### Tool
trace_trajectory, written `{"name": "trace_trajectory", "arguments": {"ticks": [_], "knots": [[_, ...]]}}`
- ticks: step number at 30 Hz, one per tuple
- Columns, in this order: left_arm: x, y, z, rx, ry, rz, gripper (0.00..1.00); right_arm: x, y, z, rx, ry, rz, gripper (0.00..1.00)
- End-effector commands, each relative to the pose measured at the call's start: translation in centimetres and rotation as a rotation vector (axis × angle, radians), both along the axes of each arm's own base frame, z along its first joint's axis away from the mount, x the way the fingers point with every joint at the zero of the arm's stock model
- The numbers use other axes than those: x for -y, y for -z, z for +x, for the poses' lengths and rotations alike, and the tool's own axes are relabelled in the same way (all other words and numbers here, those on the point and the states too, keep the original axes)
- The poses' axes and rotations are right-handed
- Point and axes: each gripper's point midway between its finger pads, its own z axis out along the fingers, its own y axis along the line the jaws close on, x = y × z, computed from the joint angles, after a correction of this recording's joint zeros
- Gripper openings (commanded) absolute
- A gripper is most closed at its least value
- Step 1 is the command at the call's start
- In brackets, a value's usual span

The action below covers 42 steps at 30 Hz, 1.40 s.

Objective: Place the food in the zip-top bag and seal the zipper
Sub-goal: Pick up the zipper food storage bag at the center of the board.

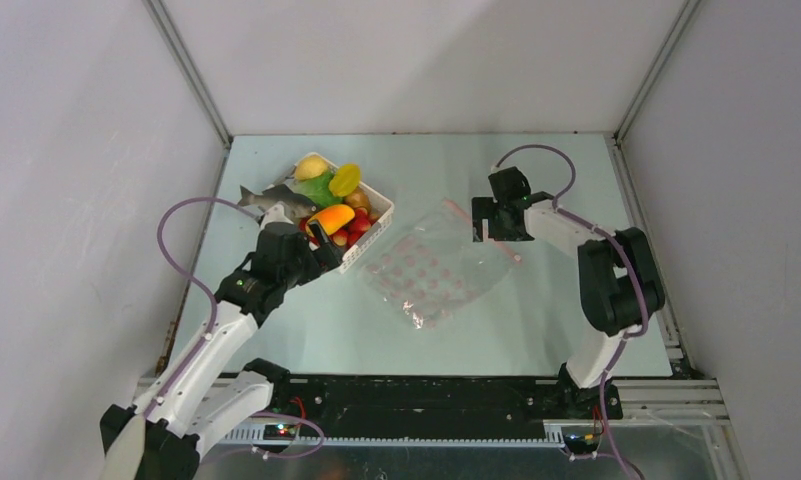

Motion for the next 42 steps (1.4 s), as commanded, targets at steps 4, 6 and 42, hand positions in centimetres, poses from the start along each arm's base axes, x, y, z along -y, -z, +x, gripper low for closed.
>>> {"name": "trace_trajectory", "arguments": {"ticks": [4,6,42], "knots": [[0.3,-0.9,0.3,0.059,-0.005,-0.025,0.98,0.9,1.4,1.7,-0.062,-0.016,0.027,0.97],[0.3,-0.7,0.3,0.058,-0.004,-0.026,0.98,0.6,1.8,1.6,-0.079,-0.037,0.047,0.97],[3.9,-2.5,0.7,0.1,0.158,-0.082,0.98,-5.3,-3.6,-2.4,0.124,-0.103,-0.039,0.0]]}}
